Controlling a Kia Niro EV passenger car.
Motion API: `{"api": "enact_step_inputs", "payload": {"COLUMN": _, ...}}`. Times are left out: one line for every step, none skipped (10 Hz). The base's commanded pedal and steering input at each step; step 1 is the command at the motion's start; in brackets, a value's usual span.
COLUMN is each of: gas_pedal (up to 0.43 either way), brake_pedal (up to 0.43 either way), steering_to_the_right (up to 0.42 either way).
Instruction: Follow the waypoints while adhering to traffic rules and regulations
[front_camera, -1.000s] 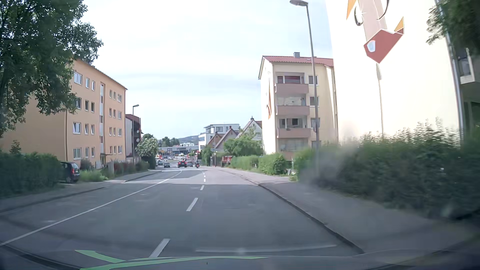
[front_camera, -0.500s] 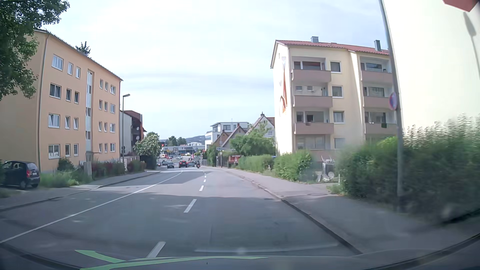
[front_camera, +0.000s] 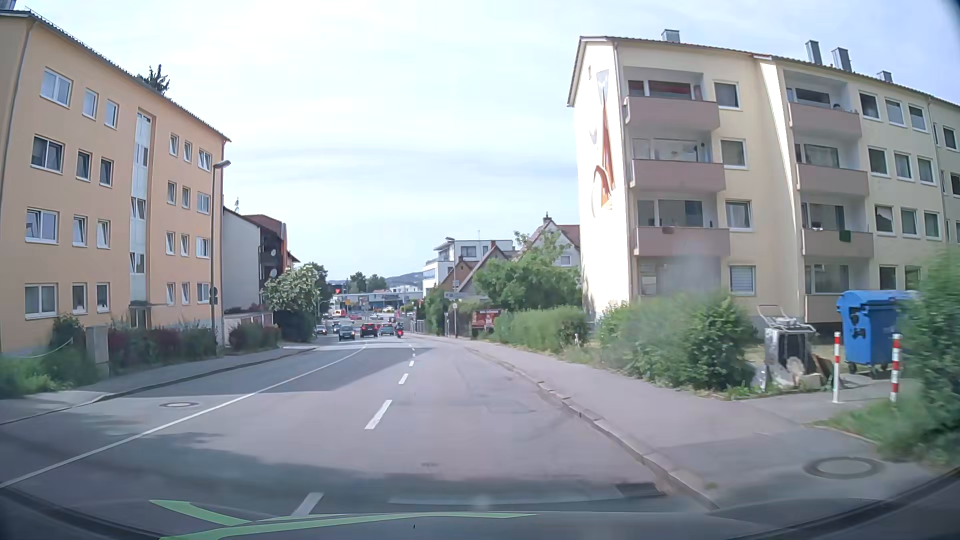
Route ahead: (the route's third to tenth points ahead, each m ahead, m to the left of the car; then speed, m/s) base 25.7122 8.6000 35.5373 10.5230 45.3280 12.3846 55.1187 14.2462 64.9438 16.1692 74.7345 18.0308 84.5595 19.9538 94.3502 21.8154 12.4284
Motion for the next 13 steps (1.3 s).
{"api": "enact_step_inputs", "payload": {"gas_pedal": 0.008, "brake_pedal": 0.000, "steering_to_the_right": -0.023}}
{"api": "enact_step_inputs", "payload": {"gas_pedal": 0.008, "brake_pedal": 0.000, "steering_to_the_right": -0.023}}
{"api": "enact_step_inputs", "payload": {"gas_pedal": 0.008, "brake_pedal": 0.000, "steering_to_the_right": -0.023}}
{"api": "enact_step_inputs", "payload": {"gas_pedal": 0.008, "brake_pedal": 0.000, "steering_to_the_right": -0.022}}
{"api": "enact_step_inputs", "payload": {"gas_pedal": 0.020, "brake_pedal": 0.000, "steering_to_the_right": -0.022}}
{"api": "enact_step_inputs", "payload": {"gas_pedal": 0.020, "brake_pedal": 0.000, "steering_to_the_right": -0.022}}
{"api": "enact_step_inputs", "payload": {"gas_pedal": 0.020, "brake_pedal": 0.000, "steering_to_the_right": -0.022}}
{"api": "enact_step_inputs", "payload": {"gas_pedal": 0.020, "brake_pedal": 0.000, "steering_to_the_right": -0.022}}
{"api": "enact_step_inputs", "payload": {"gas_pedal": 0.020, "brake_pedal": 0.000, "steering_to_the_right": -0.020}}
{"api": "enact_step_inputs", "payload": {"gas_pedal": 0.020, "brake_pedal": 0.000, "steering_to_the_right": -0.019}}
{"api": "enact_step_inputs", "payload": {"gas_pedal": 0.020, "brake_pedal": 0.000, "steering_to_the_right": -0.019}}
{"api": "enact_step_inputs", "payload": {"gas_pedal": 0.020, "brake_pedal": 0.000, "steering_to_the_right": -0.019}}
{"api": "enact_step_inputs", "payload": {"gas_pedal": 0.020, "brake_pedal": 0.000, "steering_to_the_right": -0.019}}
